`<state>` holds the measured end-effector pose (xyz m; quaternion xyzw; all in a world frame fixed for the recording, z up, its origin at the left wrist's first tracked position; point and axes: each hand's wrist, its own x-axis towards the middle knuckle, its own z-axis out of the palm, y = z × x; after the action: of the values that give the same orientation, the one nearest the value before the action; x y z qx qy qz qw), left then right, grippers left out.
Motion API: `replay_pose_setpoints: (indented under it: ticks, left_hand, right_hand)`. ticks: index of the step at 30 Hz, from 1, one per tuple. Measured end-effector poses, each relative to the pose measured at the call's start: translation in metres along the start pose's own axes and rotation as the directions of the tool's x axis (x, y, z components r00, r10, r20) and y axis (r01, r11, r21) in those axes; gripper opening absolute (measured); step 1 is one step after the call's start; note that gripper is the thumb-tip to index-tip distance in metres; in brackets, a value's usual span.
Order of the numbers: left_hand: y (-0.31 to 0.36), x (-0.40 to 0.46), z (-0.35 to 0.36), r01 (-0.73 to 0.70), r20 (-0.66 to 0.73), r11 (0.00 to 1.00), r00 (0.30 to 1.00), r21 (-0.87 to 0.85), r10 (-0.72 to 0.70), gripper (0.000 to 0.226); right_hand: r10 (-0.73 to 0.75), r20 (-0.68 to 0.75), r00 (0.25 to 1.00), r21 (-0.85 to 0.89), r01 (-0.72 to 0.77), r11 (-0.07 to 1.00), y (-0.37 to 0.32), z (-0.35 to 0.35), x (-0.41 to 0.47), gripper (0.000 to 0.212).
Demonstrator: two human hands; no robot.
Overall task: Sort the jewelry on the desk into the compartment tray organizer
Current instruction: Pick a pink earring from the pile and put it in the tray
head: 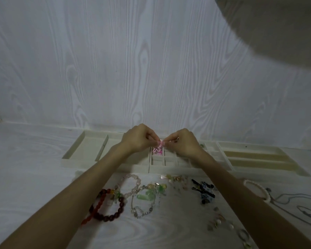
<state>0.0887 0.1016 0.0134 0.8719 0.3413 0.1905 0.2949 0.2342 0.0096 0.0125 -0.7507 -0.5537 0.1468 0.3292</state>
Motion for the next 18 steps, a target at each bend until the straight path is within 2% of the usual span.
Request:
replay_pose_setpoints:
  ticks: [3,7,13,18]
  left_hand:
    - [-0.005,0.001,0.008,0.028,0.024,0.998,0.999,0.061,-0.029,0.004]
    - [-0.006,0.002,0.012,0.023,0.026,0.988,0.999,0.155,-0.028,0.011]
    - [0.002,0.005,0.014,0.019,-0.091,0.938,0.996,0.347,0.013,0.011]
    - [-0.003,0.004,0.012,0.018,-0.063,0.937,0.998,0.35,0.005,0.011]
  right_hand:
    - [0.005,0.038,0.999,-0.056,-0.003,0.998,0.009,0.006,0.003,0.011]
    - [-0.096,0.056,0.994,-0.26,0.107,0.96,0.012,0.011,0.006,0.014]
    - [-0.182,0.119,0.976,-0.504,0.218,0.836,0.0,0.01,0.013,0.018]
    - [-0.151,0.182,0.972,-0.608,0.232,0.759,-0.011,0.012,0.019,0.019]
